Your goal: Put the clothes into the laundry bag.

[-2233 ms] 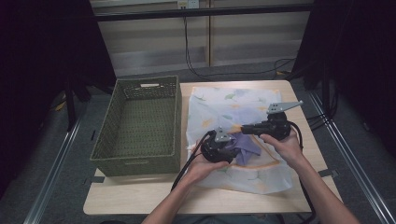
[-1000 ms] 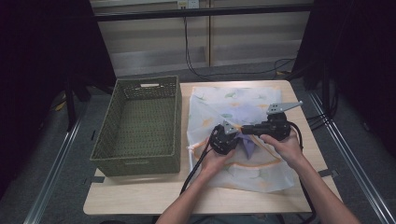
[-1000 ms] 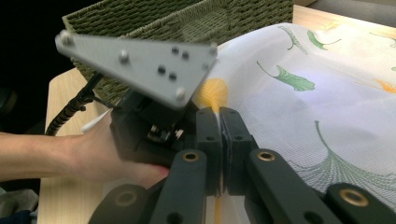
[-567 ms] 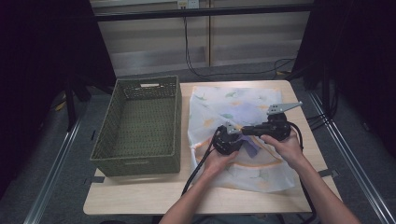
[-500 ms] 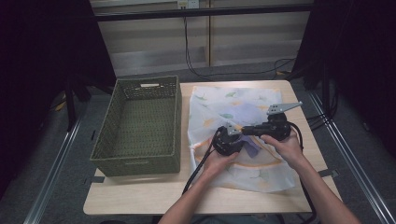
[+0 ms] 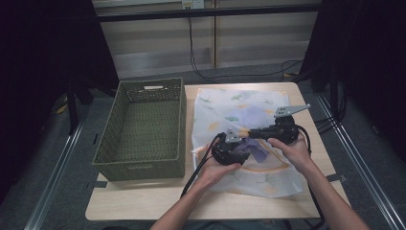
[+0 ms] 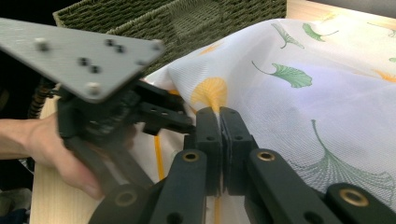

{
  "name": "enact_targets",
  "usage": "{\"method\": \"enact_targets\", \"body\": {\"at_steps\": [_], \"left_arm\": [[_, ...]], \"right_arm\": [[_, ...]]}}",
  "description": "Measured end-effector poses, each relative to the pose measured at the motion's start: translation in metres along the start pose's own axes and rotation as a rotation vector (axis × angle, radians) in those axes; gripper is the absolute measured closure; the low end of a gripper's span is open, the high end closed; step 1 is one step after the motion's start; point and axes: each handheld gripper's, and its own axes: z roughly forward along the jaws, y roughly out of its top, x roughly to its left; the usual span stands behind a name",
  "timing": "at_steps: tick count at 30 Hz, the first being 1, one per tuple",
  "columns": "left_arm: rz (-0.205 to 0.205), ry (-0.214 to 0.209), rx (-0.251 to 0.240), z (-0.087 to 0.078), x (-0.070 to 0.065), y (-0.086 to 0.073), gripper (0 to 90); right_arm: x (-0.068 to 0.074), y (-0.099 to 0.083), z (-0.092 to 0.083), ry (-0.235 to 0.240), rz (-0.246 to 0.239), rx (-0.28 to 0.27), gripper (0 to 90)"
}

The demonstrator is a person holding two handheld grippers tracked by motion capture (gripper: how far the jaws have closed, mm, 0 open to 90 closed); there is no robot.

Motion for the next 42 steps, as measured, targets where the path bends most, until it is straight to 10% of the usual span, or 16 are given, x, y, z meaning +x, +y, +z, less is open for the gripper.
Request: {"method": "enact_targets", "body": {"at_steps": [17,22,42], "left_arm": [[0.110,-0.004,0.019,-0.044,0.000,-0.012,48.5],[0.122,-0.062,0.024,-0.058,-0.006,-0.017,57.7],[0.232,-0.134,0.186,-0.048,-0.022,-0.054,67.3]], "right_arm": [[0.002,0.003,0.000,-0.014,-0.006,-0.009,87.8],[0.003,0.005,0.001,-0.011,-0.008,-0.014,87.8],[0.002,0.006,-0.006,-0.011,-0.004,-0.035,87.7]]}}
